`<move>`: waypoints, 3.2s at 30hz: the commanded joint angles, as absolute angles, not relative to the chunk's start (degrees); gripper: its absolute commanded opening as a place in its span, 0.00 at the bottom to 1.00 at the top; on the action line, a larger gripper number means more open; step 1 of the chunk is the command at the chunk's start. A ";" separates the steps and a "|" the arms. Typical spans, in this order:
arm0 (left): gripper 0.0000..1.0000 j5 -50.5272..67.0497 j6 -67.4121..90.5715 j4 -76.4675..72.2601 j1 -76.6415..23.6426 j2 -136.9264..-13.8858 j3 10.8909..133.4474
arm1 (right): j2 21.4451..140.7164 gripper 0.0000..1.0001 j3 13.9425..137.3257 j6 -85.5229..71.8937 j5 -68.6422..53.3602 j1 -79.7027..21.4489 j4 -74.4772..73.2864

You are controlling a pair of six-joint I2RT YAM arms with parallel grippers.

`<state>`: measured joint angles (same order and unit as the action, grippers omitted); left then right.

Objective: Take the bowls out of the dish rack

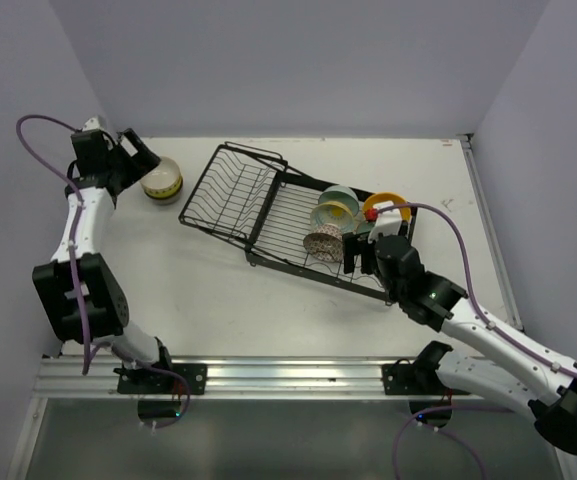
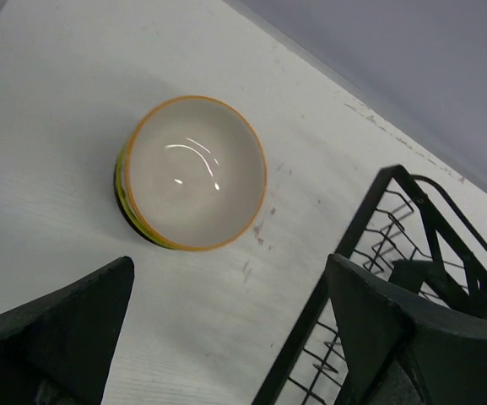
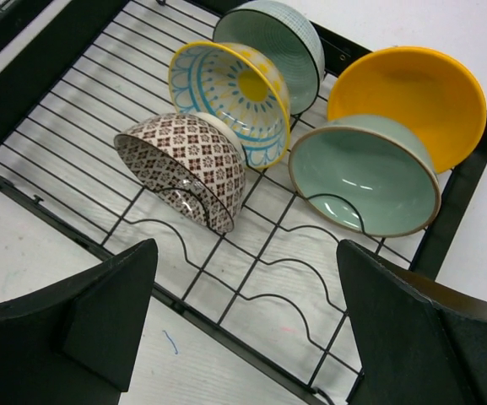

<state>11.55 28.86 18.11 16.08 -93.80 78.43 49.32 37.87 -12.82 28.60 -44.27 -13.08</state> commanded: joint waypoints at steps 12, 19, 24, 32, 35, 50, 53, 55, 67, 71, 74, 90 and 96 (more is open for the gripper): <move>1.00 8.54 21.20 -3.34 -4.37 -59.51 49.49 | 57.92 0.93 49.13 -18.99 15.82 -37.09 -15.20; 1.00 3.51 18.46 -0.09 -10.28 -57.39 50.71 | 62.48 0.91 53.51 -18.56 7.65 -31.55 -15.73; 1.00 3.69 18.81 2.37 -10.28 -57.22 51.33 | 65.65 0.74 53.70 -13.28 5.11 -31.55 -17.93; 1.00 2.37 18.99 3.25 -10.28 -55.46 51.33 | 66.53 0.61 47.82 -11.60 1.67 -31.81 -15.21; 1.00 2.37 19.16 3.52 -10.28 -55.81 51.42 | 67.32 0.60 46.50 -11.34 2.63 -32.08 -14.07; 1.00 2.02 19.69 4.22 -10.28 -56.69 51.50 | 74.00 0.58 44.47 -12.83 17.04 -35.07 -7.21; 1.00 2.55 19.69 4.22 -10.28 -57.04 51.59 | 74.97 0.50 43.69 -13.09 18.54 -35.68 -3.89; 1.00 2.81 19.69 4.39 -10.28 -57.48 51.77 | 75.32 0.46 42.37 -13.01 19.16 -36.12 -1.59; 1.00 3.43 20.04 4.75 -10.28 -58.45 51.86 | 79.36 0.39 40.69 -10.73 28.12 -41.39 7.56; 1.00 3.78 20.13 4.75 -10.28 -58.97 51.94 | 82.52 0.36 41.48 -10.20 30.32 -42.36 8.61; 1.00 3.78 20.21 4.83 -10.28 -59.15 51.94 | 84.11 0.29 42.01 -9.58 32.25 -43.24 8.88; 1.00 4.22 20.65 4.92 -10.20 -59.68 51.94 | 79.72 0.00 42.37 -4.76 40.42 -46.05 11.95; 1.00 4.92 20.83 4.75 -10.28 -59.94 52.03 | 78.05 0.00 40.17 2.28 44.20 -49.04 18.01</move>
